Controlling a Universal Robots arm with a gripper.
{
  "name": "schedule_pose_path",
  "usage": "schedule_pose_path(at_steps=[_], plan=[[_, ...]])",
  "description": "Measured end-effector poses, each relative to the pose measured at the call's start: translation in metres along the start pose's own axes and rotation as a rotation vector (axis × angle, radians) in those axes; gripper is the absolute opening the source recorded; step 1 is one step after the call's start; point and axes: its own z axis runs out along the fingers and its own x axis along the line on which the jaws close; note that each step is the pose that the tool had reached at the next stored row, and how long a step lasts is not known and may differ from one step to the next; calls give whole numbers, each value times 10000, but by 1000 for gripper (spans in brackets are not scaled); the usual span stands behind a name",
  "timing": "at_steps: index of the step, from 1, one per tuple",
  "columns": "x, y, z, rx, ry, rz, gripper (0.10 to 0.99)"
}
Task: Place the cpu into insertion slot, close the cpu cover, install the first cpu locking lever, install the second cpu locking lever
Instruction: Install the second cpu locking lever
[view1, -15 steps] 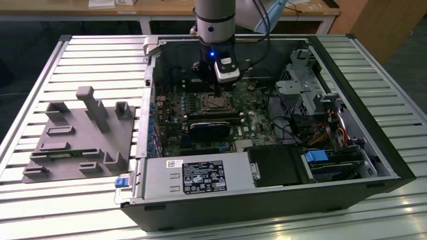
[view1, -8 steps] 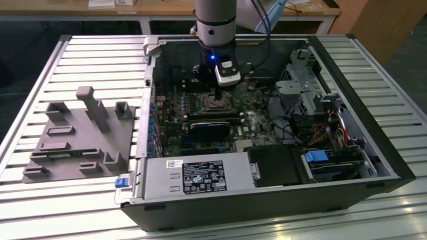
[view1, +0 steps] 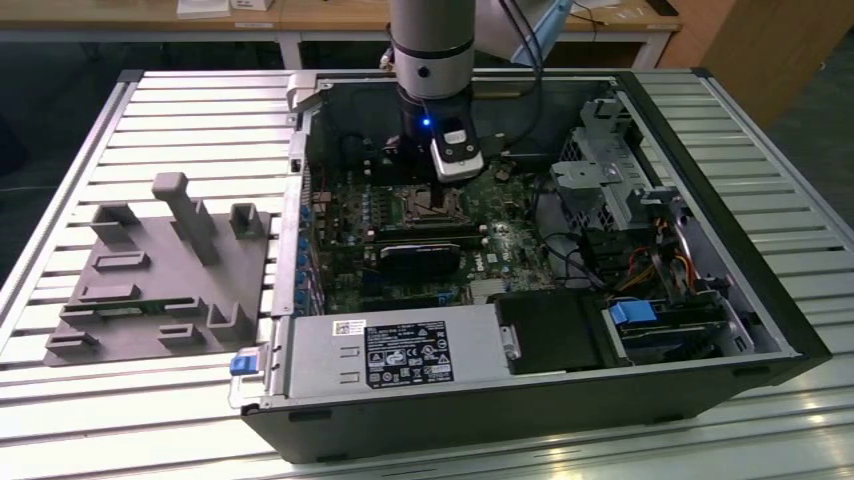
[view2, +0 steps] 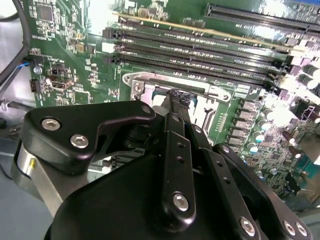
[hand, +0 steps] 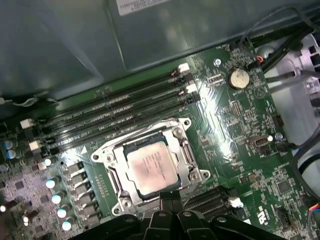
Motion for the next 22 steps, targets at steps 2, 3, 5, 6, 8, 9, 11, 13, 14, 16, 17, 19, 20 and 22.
schedule_pose_path(at_steps=[2,3,5,6,8,9,11,13,14,16,17,19,20,22], plan=[[-6,-15,-5,4,0,-1,102],[-8,-20,-11,5,0,-1,102],[-11,-26,-34,4,0,1,102],[-13,-28,-49,3,-1,0,102],[-17,-34,-77,4,0,-1,102],[-20,-37,-87,4,0,-1,102],[-23,-45,-94,2,-1,-1,102],[-30,-64,-96,2,-1,0,102],[-35,-78,-96,3,-1,-1,102],[-45,-116,-97,4,0,-1,102],[-50,-136,-97,3,-1,-1,102],[-59,-175,-97,3,0,-1,102],[-60,-189,-97,3,0,-2,102],[-50,-206,-93,-3,1,-68,102]])
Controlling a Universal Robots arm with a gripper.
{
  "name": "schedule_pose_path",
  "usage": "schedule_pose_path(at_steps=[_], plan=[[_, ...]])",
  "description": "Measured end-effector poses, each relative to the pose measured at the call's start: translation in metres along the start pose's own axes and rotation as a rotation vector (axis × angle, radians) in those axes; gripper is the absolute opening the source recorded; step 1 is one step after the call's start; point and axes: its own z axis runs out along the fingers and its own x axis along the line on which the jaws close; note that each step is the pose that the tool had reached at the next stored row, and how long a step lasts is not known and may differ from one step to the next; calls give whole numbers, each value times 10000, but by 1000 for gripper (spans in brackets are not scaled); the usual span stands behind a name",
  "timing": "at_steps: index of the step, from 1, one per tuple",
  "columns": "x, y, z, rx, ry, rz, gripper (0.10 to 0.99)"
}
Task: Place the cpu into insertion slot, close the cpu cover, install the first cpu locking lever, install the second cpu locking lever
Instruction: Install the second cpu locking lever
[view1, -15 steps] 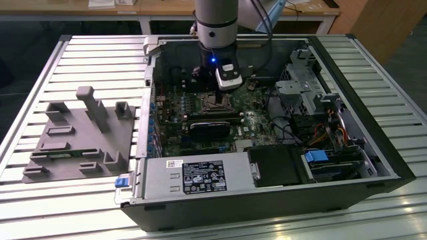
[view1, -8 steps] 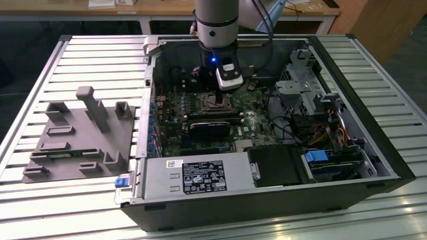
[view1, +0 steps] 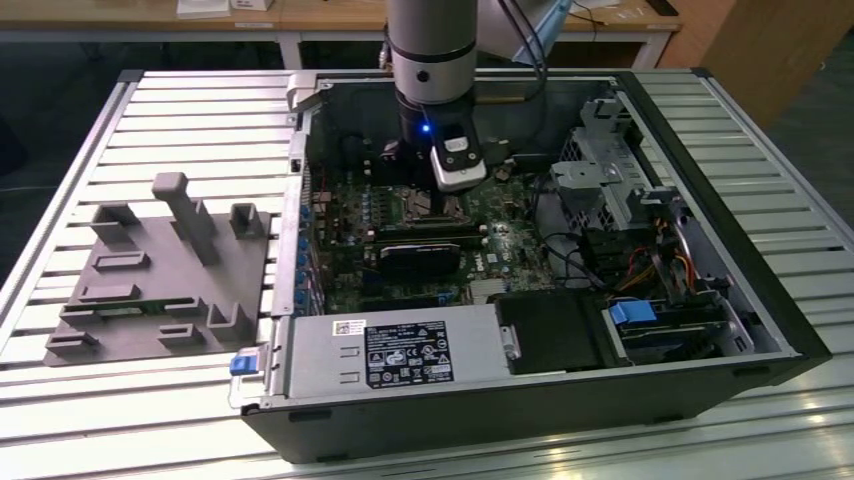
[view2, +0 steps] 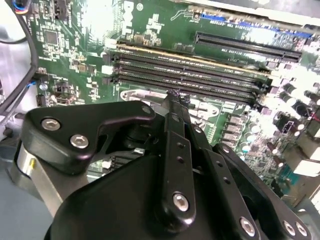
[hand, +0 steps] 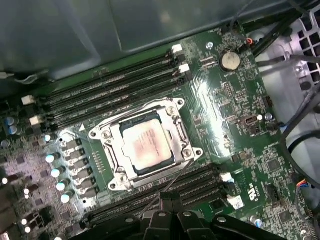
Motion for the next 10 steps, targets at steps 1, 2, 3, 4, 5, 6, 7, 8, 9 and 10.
schedule_pose_path(at_steps=[1,2,3,4,5,6,7,8,9,10], plan=[[2,-2,4,-12,3,-103,102],[3,-2,8,-24,9,-248,102],[5,-3,12,-38,16,-423,102],[6,-4,17,-56,23,-616,102],[7,-4,22,-72,29,-796,102],[8,-4,28,-90,36,-971,102],[14,-8,36,-100,39,-1088,102],[31,-15,44,-106,42,-1147,102],[48,-25,51,-122,48,-1190,102],[65,-34,57,-147,56,-1228,102]])
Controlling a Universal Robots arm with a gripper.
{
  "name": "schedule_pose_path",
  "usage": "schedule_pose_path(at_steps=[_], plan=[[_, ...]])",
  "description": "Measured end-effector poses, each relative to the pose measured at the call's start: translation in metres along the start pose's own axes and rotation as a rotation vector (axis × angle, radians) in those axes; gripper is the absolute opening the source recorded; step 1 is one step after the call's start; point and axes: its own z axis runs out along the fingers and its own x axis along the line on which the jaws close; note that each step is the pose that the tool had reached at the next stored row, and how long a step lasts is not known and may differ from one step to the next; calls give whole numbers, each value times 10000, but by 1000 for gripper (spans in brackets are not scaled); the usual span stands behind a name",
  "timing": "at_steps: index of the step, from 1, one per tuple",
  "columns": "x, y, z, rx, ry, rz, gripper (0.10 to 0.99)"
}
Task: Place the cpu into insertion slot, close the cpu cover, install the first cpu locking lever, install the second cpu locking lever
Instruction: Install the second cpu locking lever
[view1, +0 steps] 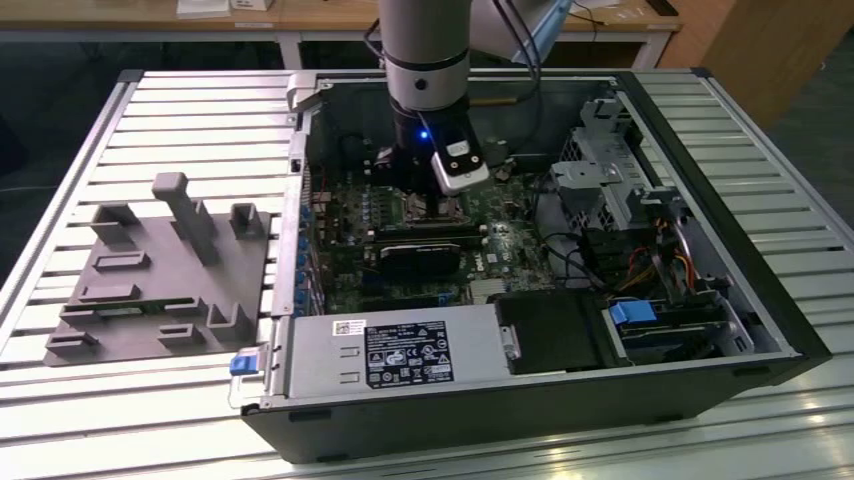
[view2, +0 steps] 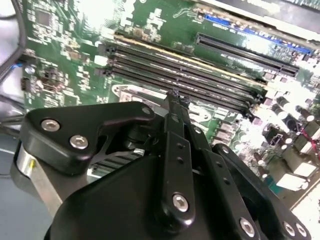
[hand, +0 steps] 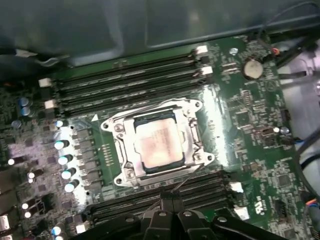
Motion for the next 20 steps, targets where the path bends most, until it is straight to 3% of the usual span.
schedule_pose_path(at_steps=[2,7,9,12,20], plan=[[26,-10,7,-66,18,-66,102],[29,-21,8,-92,22,-79,102],[34,-52,11,-199,32,-68,102],[44,-92,18,-433,63,-44,102],[66,-197,38,-1268,239,40,102]])
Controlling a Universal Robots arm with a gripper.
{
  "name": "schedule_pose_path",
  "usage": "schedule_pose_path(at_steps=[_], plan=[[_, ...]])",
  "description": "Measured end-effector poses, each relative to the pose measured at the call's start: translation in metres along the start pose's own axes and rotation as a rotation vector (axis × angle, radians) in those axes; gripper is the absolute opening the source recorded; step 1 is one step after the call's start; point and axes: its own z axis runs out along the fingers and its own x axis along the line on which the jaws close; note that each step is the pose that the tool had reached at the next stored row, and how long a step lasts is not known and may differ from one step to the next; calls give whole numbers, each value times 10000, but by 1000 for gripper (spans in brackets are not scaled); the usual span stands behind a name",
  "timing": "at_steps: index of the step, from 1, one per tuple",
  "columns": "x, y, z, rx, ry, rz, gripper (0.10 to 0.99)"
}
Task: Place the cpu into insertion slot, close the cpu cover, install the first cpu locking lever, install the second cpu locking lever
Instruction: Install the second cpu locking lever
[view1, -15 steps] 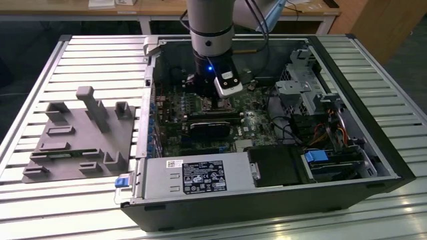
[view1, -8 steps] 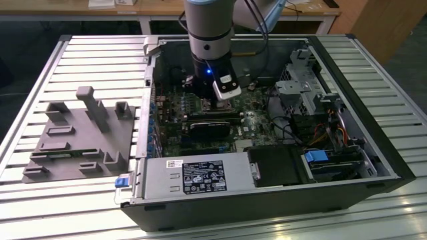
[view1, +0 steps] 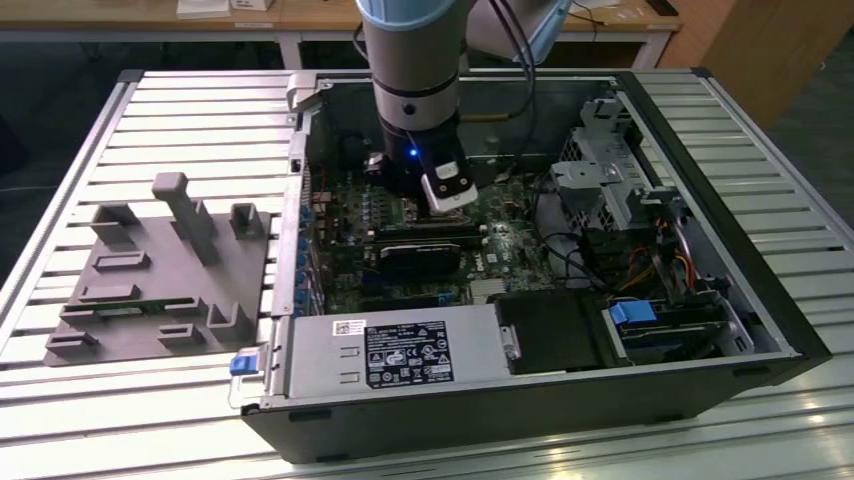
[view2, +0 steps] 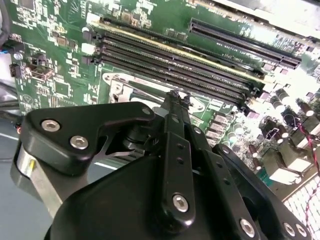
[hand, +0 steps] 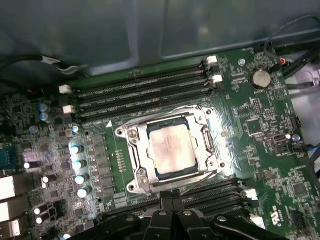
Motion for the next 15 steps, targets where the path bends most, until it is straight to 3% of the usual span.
schedule_pose_path(at_steps=[3,8,15], plan=[[7,-49,7,-250,57,27,102],[5,-145,26,-541,128,58,102],[29,-208,59,-1040,249,113,102]])
